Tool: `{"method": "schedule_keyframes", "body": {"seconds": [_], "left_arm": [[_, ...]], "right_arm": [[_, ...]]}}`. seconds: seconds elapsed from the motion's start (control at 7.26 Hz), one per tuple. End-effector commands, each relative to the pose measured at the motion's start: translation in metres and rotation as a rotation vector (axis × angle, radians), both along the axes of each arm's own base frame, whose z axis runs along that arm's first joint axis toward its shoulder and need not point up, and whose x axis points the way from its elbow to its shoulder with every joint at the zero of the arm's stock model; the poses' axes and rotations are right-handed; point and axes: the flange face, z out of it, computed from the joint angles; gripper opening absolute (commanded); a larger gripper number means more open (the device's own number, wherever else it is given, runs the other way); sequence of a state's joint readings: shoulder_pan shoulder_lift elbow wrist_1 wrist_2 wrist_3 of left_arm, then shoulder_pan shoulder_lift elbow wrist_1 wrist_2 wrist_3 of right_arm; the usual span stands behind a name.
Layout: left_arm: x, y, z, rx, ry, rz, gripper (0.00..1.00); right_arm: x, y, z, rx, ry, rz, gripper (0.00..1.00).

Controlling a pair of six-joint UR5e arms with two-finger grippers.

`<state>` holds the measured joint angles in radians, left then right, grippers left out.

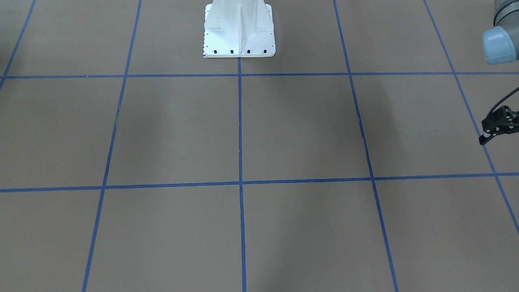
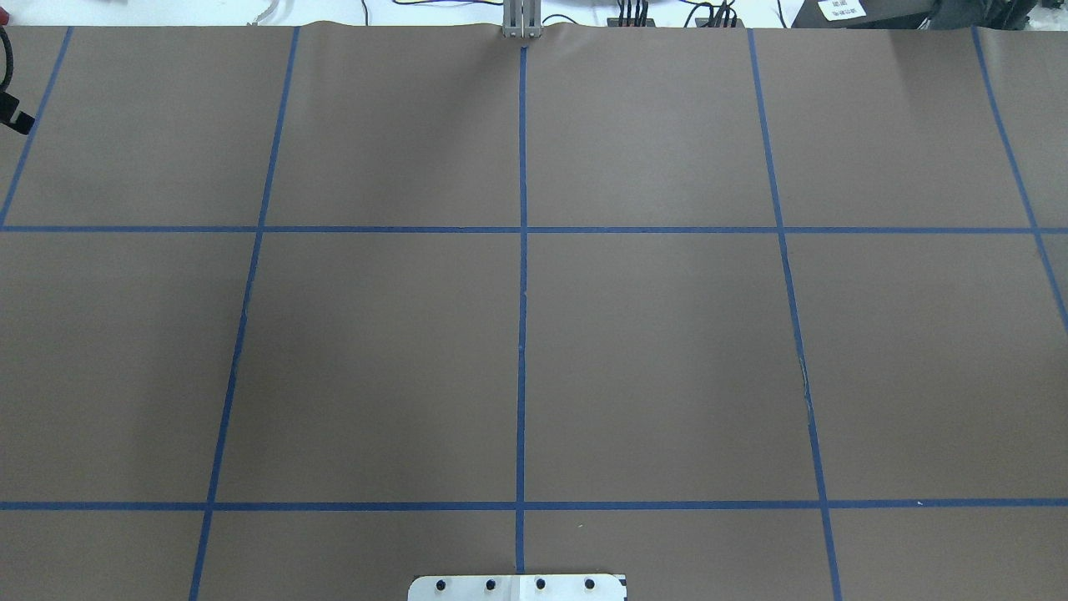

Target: Left arm hands cup to right arm to dump lemon

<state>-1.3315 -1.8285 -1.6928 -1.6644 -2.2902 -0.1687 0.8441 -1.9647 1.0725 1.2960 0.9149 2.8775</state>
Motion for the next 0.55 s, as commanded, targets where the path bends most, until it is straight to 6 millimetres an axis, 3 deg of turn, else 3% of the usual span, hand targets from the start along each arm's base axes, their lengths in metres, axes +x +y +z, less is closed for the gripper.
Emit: {"method": "schedule_keyframes", "body": {"seconds": [0.0, 0.41], "left_arm": [[0.0, 0.0, 0.0, -0.001, 0.0, 0.0, 1.0], [0.0, 0.0, 0.0, 0.001, 0.0, 0.0, 1.0]], "right_arm": [[0.001, 0.001, 0.023, -0.049, 0.134, 0.023, 0.0], [-0.01, -0.011, 0.017, -0.024, 0.102, 0.02, 0.0]]}}
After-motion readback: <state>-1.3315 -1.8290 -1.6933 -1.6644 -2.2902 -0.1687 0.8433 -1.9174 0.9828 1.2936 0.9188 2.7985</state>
